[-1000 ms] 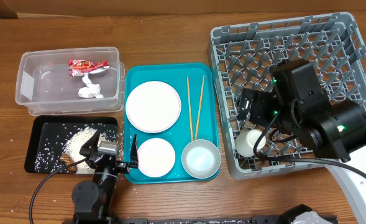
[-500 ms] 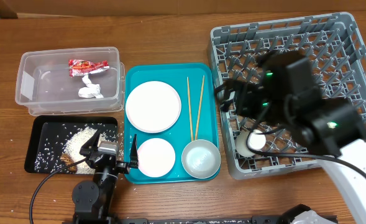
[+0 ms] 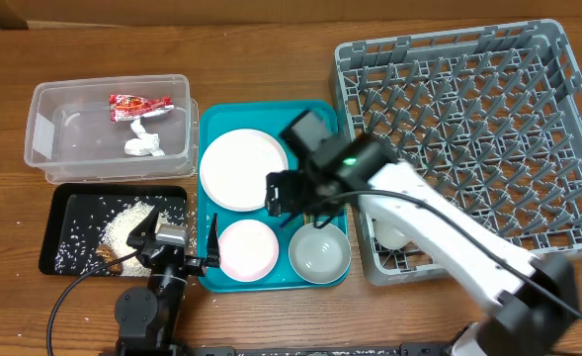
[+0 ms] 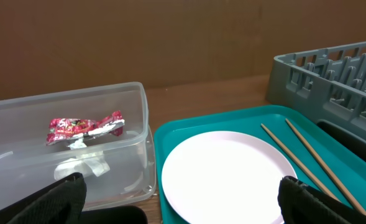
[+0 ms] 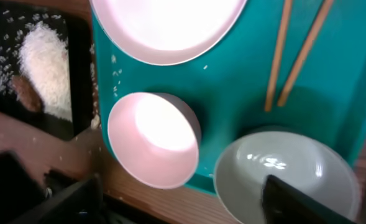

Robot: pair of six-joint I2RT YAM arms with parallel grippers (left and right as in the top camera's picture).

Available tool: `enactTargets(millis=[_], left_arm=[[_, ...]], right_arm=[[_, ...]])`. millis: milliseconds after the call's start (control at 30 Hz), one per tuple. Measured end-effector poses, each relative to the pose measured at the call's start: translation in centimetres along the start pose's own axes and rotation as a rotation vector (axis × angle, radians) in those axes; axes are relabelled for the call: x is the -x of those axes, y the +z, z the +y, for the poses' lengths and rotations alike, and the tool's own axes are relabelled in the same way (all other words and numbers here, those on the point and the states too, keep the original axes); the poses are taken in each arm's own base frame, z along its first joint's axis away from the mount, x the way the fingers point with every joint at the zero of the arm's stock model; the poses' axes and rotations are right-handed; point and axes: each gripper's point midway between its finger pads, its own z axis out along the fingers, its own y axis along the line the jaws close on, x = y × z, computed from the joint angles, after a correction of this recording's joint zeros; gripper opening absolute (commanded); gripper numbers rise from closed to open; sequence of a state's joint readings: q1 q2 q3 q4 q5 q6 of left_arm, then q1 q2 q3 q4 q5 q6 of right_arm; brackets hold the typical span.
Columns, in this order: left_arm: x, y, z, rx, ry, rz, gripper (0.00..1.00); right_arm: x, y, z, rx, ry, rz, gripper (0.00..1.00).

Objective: Sort waste into correct bins and load items into the dishwasher
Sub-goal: 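Grasp the emptied bowl on the teal tray with the right gripper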

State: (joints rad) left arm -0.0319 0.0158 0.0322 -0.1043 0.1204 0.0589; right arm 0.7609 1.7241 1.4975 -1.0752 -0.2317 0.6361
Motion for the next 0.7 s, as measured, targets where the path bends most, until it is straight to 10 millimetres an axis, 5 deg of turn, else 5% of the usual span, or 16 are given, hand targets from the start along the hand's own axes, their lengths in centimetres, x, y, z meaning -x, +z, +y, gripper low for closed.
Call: enactTargets(millis=[100, 200, 467, 533, 633, 700], left_arm=[[0.0, 0.0, 0.0, 0.000, 0.000, 0.000, 1.00], [0.0, 0.0, 0.0, 0.000, 0.000, 0.000, 1.00], [0.0, 0.0, 0.0, 0.000, 0.000, 0.000, 1.00], [0.0, 0.0, 0.0, 0.000, 0.000, 0.000, 1.00], [0.0, 0.0, 0.0, 0.000, 0.000, 0.000, 1.00], [0.0, 0.0, 0.0, 0.000, 0.000, 0.000, 1.00]], right_arm=[[-0.5, 3.2, 0.6, -0.024, -0.032, 0.046, 0.61], [-1.2, 5.7, 1.0, -0.042, -0.056, 0.078, 0.59], [-2.4, 8.6, 0.9, -0.115, -0.084, 0.098, 0.54], [-2.7, 10.0, 0.2, -0.142, -0.069, 0.126, 0.47], [-3.1, 11.9, -0.8, -0.179, -0.038, 0.158, 0.14], [-3.4, 12.6, -1.2, -0.193, -0.029, 0.181, 0.08]])
